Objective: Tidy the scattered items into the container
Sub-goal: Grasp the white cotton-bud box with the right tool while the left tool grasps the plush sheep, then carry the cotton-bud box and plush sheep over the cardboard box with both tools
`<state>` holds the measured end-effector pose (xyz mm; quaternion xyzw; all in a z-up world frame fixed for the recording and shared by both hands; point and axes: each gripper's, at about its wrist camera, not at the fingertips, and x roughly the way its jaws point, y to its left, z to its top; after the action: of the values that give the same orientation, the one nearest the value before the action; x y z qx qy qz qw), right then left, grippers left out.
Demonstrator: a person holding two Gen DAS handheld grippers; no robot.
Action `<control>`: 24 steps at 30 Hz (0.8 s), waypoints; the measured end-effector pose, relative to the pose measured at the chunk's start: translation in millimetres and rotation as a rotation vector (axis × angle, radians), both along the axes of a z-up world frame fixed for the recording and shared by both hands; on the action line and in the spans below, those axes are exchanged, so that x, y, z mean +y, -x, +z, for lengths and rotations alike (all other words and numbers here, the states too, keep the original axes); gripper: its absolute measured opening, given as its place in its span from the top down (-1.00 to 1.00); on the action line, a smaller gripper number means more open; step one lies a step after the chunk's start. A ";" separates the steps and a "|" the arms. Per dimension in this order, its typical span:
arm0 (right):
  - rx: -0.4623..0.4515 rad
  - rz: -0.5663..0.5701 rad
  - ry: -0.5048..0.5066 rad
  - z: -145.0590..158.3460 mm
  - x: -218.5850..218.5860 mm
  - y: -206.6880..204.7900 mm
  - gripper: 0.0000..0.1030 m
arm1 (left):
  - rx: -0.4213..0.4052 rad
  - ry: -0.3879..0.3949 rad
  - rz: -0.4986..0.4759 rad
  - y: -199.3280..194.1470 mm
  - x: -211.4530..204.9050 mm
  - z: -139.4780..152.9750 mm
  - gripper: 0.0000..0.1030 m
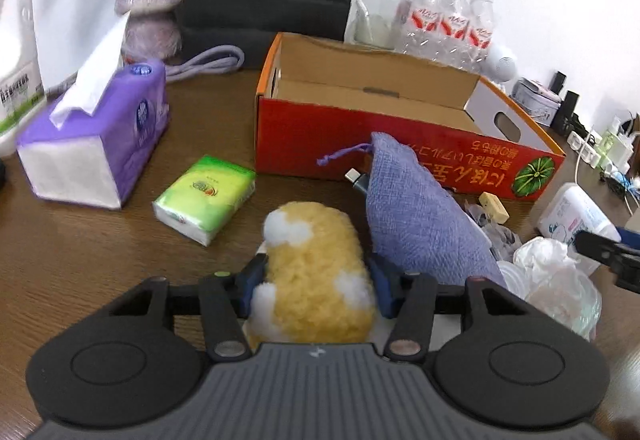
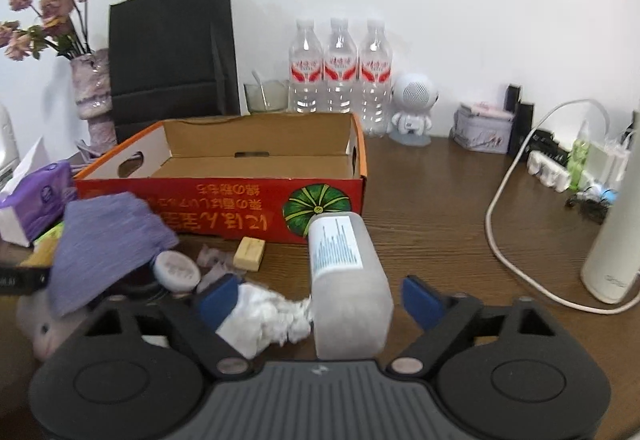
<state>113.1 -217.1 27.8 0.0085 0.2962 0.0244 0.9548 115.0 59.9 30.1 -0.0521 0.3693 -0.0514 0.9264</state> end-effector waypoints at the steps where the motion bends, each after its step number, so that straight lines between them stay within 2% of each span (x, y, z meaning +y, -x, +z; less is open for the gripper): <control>1: 0.007 -0.012 0.015 -1.2 0.7 -4.8 -0.03 | 0.005 -0.018 -0.007 4.5 -1.1 2.7 -0.01; 2: 0.016 -0.019 0.030 -2.6 1.1 -8.5 0.15 | 0.006 -0.024 -0.017 11.1 -1.3 3.8 -0.01; 3: 0.028 -0.017 0.034 -4.0 0.7 -9.2 0.17 | 0.010 -0.020 -0.023 19.4 1.4 4.6 -0.01; 8: 0.026 -0.004 0.026 -1.2 -6.5 13.8 0.18 | 0.027 0.003 0.025 70.6 18.0 3.4 0.00; 13: 0.003 0.039 0.013 19.2 -15.3 70.2 0.19 | 0.021 -0.003 0.068 110.6 24.0 12.8 0.01; 16: 0.065 0.071 -0.048 22.5 -27.2 101.2 0.19 | 0.018 -0.005 0.068 127.9 25.4 15.5 0.01; 20: 0.171 0.058 -0.239 17.6 -46.9 132.7 0.18 | 0.036 0.009 0.042 145.3 18.5 13.4 0.00; 24: 0.237 0.058 -0.326 8.6 -47.8 159.6 0.14 | 0.026 -0.014 0.011 166.8 3.2 12.4 -0.07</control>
<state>-46.4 -264.9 36.4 0.1570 0.3986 0.0981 0.8983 -51.8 63.2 42.5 -0.0483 0.3812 -0.0433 0.9222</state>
